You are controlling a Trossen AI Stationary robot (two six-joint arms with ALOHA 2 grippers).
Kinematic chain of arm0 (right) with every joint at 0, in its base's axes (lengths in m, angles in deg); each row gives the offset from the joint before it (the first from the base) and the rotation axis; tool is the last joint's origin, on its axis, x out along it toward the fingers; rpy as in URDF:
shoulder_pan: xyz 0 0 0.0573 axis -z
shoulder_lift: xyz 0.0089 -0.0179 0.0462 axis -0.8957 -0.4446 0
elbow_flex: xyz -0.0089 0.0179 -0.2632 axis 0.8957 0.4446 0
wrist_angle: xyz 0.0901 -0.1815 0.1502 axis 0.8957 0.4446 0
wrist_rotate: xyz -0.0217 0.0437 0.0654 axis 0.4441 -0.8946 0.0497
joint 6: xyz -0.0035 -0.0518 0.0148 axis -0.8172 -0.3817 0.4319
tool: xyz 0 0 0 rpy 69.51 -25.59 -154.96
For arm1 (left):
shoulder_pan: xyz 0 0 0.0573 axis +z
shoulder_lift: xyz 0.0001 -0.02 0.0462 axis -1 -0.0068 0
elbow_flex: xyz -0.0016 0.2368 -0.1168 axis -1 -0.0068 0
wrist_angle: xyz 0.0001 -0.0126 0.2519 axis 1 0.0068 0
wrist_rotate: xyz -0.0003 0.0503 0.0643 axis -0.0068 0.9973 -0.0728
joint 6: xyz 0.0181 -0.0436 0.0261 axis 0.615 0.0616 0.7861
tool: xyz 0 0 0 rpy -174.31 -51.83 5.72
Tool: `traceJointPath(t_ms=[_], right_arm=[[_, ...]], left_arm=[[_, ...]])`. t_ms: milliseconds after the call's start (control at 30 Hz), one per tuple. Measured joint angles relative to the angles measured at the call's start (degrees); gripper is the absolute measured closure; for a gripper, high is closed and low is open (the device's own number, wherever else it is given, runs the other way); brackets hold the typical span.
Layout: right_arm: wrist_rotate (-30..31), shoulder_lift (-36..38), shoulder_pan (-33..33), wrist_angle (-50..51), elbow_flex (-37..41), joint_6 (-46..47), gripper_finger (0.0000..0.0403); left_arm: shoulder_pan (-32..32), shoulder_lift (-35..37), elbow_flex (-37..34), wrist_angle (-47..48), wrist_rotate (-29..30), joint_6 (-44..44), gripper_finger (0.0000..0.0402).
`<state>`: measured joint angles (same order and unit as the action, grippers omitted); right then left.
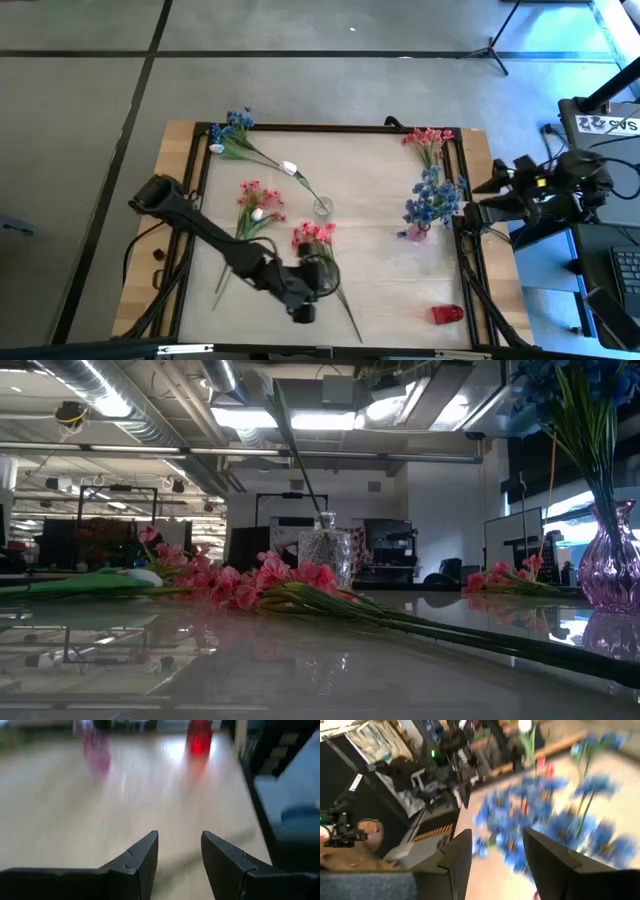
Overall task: Sort flowers into vase by color
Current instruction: Put the blue flower into the purple vase
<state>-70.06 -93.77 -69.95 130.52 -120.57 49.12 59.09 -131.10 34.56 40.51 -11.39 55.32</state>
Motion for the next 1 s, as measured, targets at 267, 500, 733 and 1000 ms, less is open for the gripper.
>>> traceJointPath(t_ms=[267,500,733,1000], right_arm=[[3.69,0.00,0.00,-4.50,-0.77,-3.88,0.0227],[3.64,0.00,0.00,-4.26,-0.73,-3.71,0.0227],[3.16,-0.01,0.00,-2.68,-0.71,-3.71,0.0227],[2.55,-0.02,0.00,-1.41,-0.71,-4.68,0.0227]], left_arm=[[-4.61,6.65,0.00,33.30,8.29,-29.03,0.0256],[-0.96,9.66,-0.07,66.27,12.95,-58.36,0.0256],[8.41,16.16,-8.57,66.62,12.15,-62.51,0.0261],[25.43,29.40,-26.75,57.61,11.62,-64.83,0.0277]])
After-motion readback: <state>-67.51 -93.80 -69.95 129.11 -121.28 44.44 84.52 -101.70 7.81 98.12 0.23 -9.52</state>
